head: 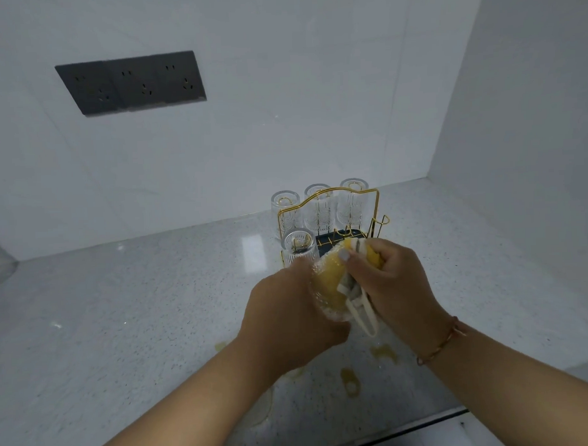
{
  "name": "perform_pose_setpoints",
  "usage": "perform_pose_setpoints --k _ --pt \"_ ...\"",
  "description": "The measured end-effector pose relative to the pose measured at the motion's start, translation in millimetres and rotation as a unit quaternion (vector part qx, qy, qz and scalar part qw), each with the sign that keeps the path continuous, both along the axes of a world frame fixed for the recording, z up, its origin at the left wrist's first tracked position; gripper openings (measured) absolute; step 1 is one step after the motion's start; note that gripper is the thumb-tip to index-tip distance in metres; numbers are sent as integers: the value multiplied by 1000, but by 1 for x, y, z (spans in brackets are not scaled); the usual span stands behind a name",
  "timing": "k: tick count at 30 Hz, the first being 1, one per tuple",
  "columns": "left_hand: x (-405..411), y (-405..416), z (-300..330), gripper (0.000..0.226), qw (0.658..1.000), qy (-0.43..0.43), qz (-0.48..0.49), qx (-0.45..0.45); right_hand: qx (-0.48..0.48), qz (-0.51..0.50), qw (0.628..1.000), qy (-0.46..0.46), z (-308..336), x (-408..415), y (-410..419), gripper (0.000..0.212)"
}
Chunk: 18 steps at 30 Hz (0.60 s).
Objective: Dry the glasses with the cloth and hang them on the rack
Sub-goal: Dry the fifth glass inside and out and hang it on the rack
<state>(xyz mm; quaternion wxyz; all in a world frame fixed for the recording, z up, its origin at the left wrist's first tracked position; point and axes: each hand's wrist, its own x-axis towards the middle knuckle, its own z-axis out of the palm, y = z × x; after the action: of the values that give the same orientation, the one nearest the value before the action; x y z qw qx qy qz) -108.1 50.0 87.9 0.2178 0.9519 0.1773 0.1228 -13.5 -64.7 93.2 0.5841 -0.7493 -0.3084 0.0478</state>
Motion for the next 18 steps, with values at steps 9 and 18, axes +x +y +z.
perform_pose_setpoints --k 9,18 --pt "3 11 3 66 670 51 -109 -732 102 116 988 -9 27 16 -6 31" --pt "4 13 -10 83 590 68 -186 -783 86 102 990 56 39 23 -1 38"
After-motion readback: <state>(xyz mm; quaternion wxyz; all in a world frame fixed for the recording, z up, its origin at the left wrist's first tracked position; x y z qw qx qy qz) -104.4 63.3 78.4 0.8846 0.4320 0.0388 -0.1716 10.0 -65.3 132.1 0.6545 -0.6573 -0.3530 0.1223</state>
